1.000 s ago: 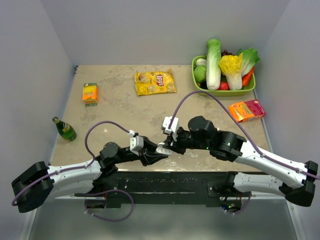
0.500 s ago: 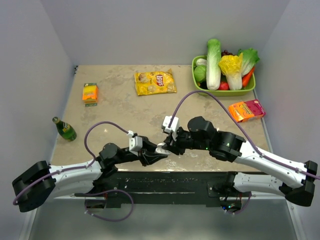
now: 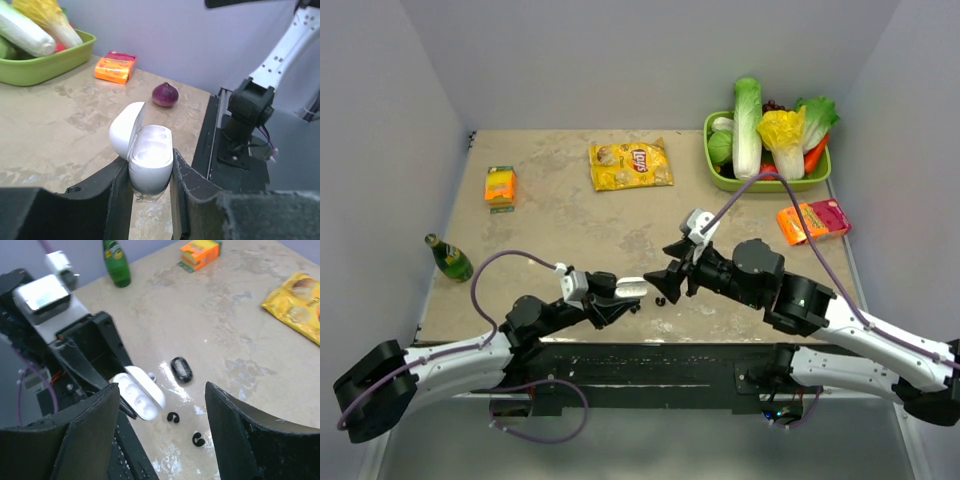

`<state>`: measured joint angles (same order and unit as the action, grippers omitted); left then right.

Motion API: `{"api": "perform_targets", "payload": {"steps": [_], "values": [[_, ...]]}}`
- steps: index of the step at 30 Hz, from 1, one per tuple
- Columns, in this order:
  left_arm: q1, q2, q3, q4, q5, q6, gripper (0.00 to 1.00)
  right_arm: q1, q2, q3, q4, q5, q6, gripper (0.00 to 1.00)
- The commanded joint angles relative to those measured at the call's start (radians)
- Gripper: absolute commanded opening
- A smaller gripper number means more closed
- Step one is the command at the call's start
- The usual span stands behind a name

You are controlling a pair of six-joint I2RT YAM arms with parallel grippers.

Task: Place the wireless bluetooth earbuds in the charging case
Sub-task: Pick up the earbud from the center of the board.

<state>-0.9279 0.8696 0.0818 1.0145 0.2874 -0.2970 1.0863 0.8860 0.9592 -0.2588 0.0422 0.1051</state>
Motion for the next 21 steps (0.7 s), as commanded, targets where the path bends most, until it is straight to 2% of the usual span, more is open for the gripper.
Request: {"api": "perform_targets", "payload": {"steps": [1,5,9,16,21], "values": [[0.008,-0.136,-0.053,-0.054,-0.158,-0.036,0.0,0.0,-0.047,-0.163,0.104,0.189,0.14,0.68],[0.004,-0.355,-0.123,-0.181,-0.275,-0.088,0.0,0.0,0.016,-0.342,0.197,0.093,0.191,0.54],[0.004,-0.527,-0.134,-0.376,-0.393,-0.105,0.0,0.006,0.152,-0.387,0.302,-0.01,0.222,0.48],[0.004,-0.618,-0.091,-0.539,-0.45,-0.074,0.0,0.056,0.389,-0.303,0.414,-0.068,0.153,0.48],[0.004,-0.65,-0.091,-0.58,-0.481,-0.083,0.0,0.064,0.536,-0.251,0.486,-0.182,0.111,0.55]]}}
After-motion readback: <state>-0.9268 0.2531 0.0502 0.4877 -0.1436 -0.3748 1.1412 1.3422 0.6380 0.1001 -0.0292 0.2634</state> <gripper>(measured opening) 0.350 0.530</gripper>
